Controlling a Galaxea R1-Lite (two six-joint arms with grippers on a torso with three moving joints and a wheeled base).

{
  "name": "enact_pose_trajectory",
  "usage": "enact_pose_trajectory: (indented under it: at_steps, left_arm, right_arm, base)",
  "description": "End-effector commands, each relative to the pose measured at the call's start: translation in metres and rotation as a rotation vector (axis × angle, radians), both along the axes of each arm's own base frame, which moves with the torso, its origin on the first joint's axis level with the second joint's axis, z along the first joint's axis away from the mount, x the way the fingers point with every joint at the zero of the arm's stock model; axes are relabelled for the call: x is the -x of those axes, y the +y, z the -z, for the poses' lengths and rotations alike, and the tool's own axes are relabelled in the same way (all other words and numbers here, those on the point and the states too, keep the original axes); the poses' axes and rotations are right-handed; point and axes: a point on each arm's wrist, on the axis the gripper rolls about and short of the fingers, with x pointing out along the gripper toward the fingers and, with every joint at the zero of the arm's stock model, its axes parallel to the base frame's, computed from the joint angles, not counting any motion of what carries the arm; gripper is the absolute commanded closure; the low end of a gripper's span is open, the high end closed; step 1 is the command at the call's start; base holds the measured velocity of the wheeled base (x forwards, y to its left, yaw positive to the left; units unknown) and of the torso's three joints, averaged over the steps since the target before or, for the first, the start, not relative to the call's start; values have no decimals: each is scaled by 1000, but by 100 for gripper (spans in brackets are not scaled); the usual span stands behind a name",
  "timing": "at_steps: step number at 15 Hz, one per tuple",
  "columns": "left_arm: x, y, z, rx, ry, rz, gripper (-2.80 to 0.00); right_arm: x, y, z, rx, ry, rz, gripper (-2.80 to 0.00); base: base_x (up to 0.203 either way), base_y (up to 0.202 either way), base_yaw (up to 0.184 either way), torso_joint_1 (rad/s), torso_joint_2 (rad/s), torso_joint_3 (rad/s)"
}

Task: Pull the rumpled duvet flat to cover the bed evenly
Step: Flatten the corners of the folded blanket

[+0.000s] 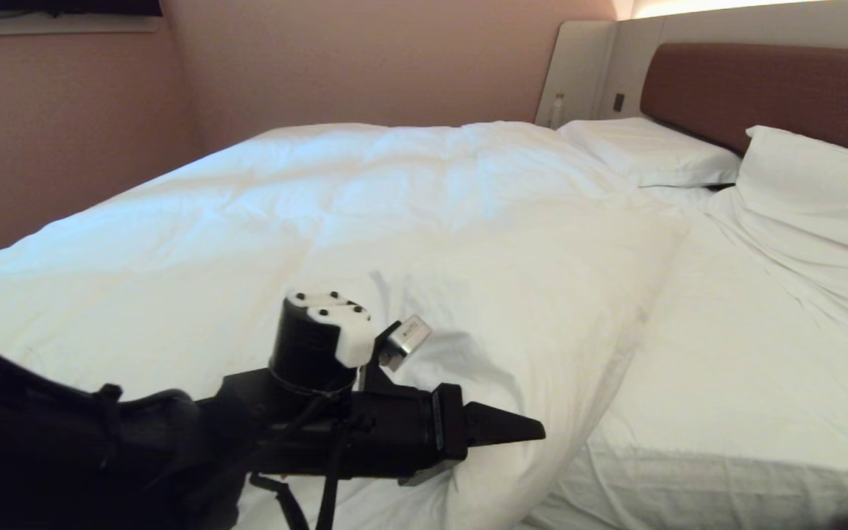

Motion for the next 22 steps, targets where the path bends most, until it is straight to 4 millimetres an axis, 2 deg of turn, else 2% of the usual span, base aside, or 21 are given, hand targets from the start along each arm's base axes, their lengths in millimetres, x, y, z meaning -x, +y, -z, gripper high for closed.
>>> enact_pose_trajectory:
  at_steps: [1,6,9,15,18,19,22]
  left_arm:
    - [14,18,-16,33,-33,-18,-280]
    - [28,77,-30,49,-112,-171,-280]
    - [13,101,-30,43,-117,-293,-280]
    - [-91,118,-34,61,-121,-492,-280]
    - [-140,117,-21,88,-49,-552,-280]
    - [-152,120,-18,101,-22,-578,0]
    - [-166,147,-21,132,-43,-654,0]
  right_arm:
    - [0,0,0,0,0,0,0]
    - [0,0,0,0,0,0,0]
    - [0,0,0,0,0,0,0]
    - [0,0,0,0,0,0,0]
    - [0,0,0,0,0,0,0]
    - [0,0,0,0,0,0,0]
    - [0,0,0,0,0,0,0]
  base:
    - [0,0,0,0,0,0]
    - [0,0,0,0,0,0]
    - [0,0,0,0,0,0]
    - [0,0,0,0,0,0]
    - [0,0,0,0,0,0]
    - [0,0,0,0,0,0]
    - [0,0,0,0,0,0]
